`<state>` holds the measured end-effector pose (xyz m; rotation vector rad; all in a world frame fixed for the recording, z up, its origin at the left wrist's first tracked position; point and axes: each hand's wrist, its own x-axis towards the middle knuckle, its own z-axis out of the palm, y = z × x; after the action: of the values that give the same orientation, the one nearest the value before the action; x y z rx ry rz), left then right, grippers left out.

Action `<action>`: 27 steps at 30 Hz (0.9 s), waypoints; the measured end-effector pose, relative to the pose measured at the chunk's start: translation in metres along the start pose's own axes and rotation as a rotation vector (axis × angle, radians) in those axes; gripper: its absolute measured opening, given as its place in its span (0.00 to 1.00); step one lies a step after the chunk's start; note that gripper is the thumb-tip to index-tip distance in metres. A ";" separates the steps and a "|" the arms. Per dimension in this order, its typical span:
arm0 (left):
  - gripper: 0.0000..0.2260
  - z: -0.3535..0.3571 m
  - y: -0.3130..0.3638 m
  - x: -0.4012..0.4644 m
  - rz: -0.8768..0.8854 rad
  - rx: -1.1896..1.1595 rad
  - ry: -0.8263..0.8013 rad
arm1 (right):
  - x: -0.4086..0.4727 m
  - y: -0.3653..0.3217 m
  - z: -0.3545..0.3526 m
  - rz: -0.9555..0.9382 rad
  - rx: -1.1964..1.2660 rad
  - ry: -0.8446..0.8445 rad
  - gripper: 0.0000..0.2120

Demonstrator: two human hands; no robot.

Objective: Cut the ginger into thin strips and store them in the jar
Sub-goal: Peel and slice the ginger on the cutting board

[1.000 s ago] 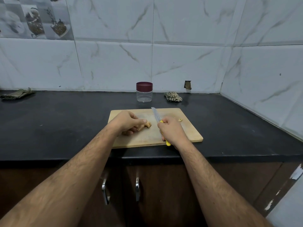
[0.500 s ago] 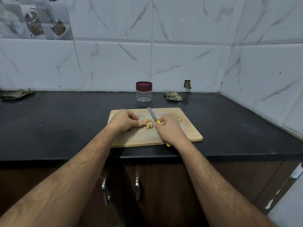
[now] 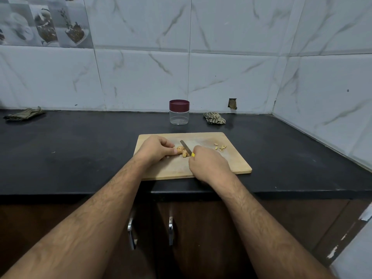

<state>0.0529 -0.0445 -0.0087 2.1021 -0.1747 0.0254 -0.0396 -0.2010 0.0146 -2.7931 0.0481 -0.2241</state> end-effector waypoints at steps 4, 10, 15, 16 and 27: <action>0.07 -0.001 0.002 -0.001 -0.028 -0.002 -0.008 | -0.003 -0.009 -0.002 0.022 -0.024 -0.035 0.13; 0.10 0.000 0.000 -0.001 -0.025 -0.016 0.011 | -0.004 -0.018 0.002 0.039 -0.042 -0.033 0.15; 0.09 -0.002 0.000 -0.001 -0.049 -0.022 -0.003 | -0.002 -0.019 0.002 0.035 -0.063 -0.038 0.15; 0.09 -0.003 0.000 0.000 -0.052 -0.024 -0.011 | -0.002 -0.019 0.002 0.032 -0.069 -0.039 0.15; 0.02 -0.007 0.002 0.005 -0.056 -0.005 -0.066 | 0.001 -0.018 0.004 0.032 -0.072 -0.061 0.15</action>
<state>0.0579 -0.0397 -0.0030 2.1028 -0.1546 -0.0777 -0.0384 -0.1826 0.0173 -2.8668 0.0878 -0.1315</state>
